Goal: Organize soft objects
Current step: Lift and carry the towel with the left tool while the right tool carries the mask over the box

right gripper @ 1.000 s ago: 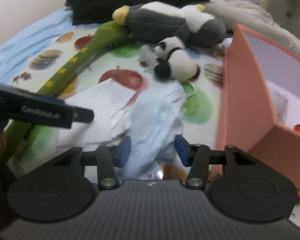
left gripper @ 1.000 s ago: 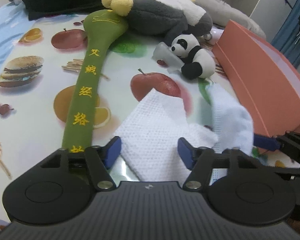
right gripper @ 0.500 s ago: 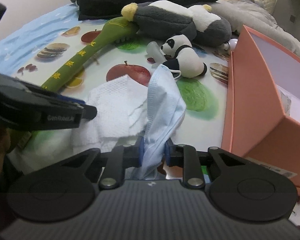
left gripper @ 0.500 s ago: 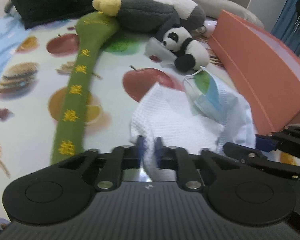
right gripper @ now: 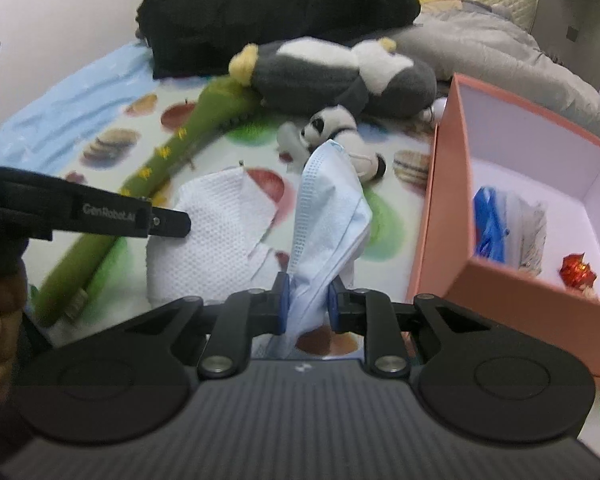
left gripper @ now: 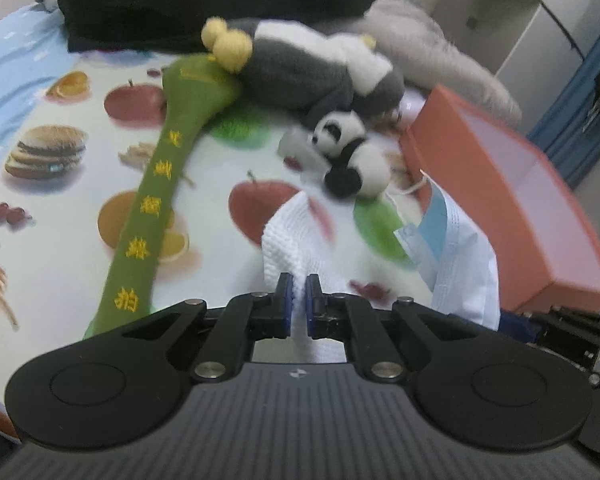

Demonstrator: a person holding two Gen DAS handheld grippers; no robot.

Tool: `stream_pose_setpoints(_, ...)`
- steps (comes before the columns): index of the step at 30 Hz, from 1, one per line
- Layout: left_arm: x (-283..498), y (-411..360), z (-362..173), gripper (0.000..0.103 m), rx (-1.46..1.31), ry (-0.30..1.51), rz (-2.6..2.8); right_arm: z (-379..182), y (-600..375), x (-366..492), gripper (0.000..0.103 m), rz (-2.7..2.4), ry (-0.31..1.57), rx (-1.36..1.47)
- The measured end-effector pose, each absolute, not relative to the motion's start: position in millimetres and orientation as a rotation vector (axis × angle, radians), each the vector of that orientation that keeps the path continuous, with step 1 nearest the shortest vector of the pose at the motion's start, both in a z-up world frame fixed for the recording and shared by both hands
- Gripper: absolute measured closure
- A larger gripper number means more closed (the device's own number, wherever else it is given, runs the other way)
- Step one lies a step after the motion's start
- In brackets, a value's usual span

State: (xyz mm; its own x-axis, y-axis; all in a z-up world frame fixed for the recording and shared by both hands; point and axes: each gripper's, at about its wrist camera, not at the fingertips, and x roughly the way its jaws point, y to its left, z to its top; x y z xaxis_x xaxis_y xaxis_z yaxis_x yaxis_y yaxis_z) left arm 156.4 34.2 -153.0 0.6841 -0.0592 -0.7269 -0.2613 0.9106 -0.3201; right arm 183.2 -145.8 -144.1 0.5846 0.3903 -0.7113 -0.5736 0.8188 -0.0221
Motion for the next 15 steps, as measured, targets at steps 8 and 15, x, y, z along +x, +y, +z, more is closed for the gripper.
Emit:
stream_pose_setpoints(8,154.9,23.9,-97.5,0.095,-0.447,0.737,0.124,-94.1,-161.6,185.5,0.080,0.589,0.681,-0.217)
stream_pose_setpoints(15,172.1,3.4,-46.1,0.095,-0.421,0.668,0.086,-63.9,-180.6,198.4,0.080,0.583,0.628,-0.179)
